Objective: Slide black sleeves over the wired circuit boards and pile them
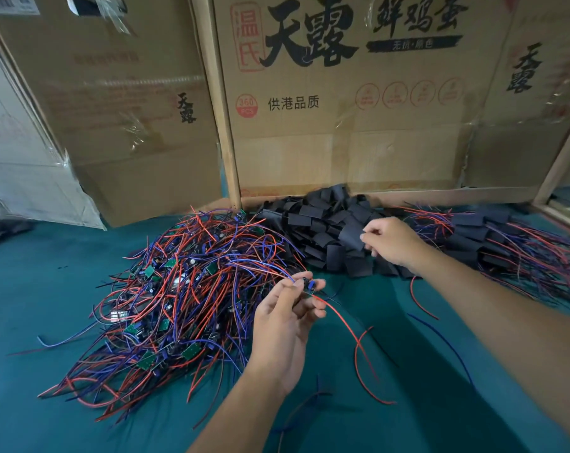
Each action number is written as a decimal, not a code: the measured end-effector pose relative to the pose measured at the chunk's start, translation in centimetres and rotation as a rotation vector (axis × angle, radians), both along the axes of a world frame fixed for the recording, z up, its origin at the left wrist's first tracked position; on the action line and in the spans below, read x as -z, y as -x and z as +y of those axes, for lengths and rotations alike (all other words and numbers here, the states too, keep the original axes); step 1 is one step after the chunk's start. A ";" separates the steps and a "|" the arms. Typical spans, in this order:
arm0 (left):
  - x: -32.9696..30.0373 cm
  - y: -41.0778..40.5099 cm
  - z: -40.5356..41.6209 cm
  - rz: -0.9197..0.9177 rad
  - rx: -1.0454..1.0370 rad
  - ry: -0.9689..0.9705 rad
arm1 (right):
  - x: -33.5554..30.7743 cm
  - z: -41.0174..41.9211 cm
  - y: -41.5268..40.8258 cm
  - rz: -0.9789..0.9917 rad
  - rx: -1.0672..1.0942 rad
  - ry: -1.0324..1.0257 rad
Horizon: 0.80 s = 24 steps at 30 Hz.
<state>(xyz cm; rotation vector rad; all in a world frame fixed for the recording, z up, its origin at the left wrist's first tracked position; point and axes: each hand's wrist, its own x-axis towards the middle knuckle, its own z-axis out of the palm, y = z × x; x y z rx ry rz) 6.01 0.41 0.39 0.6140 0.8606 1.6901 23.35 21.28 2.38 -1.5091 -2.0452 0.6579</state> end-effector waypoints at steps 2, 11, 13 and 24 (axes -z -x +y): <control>0.0 0.1 0.0 -0.016 -0.005 0.003 | -0.1 -0.1 -0.6 0.035 -0.021 0.092; 0.6 -0.1 0.4 -0.018 0.024 0.016 | -1.3 1.3 4.5 -0.511 -0.097 -0.260; 0.8 0.2 0.5 -0.027 0.024 0.002 | -0.8 2.0 5.9 -0.604 -0.071 -0.252; 1.1 1.0 0.6 -0.010 0.040 -0.018 | -1.5 -2.8 3.5 0.005 0.037 -0.207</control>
